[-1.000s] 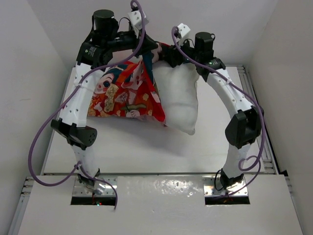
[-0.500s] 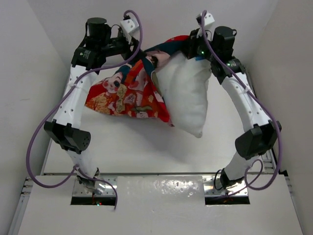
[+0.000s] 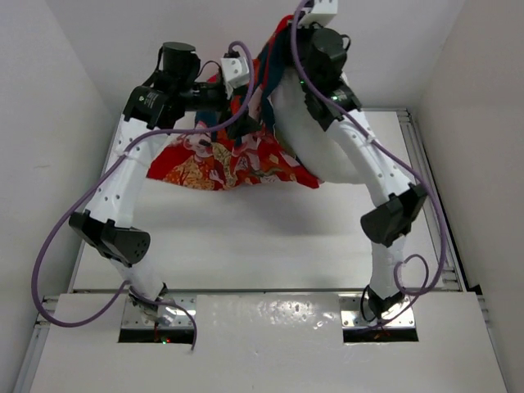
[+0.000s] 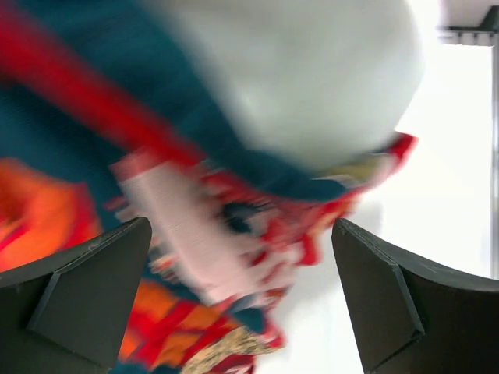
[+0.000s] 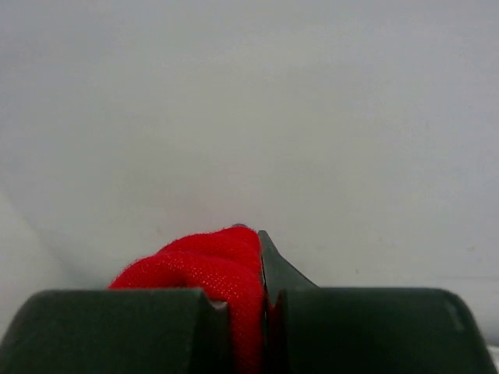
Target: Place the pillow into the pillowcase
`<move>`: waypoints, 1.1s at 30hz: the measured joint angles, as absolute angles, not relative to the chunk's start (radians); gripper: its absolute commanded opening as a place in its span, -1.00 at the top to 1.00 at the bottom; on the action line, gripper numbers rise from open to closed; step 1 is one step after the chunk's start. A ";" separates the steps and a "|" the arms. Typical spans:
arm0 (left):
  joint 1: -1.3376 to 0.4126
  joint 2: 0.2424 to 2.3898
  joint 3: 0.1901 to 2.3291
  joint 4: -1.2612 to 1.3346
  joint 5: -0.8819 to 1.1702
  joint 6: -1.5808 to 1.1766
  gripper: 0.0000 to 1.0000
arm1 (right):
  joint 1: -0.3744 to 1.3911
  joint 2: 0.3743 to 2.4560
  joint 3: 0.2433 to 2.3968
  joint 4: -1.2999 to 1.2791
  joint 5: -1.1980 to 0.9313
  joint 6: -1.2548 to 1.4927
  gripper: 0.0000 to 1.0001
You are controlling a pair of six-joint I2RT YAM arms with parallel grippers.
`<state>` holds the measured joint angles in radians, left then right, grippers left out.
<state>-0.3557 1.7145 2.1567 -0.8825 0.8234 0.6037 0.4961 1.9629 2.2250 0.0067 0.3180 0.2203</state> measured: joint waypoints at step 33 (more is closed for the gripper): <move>-0.439 1.782 1.623 -0.176 0.430 0.048 1.00 | 0.493 1.842 1.962 0.123 0.498 0.056 1.00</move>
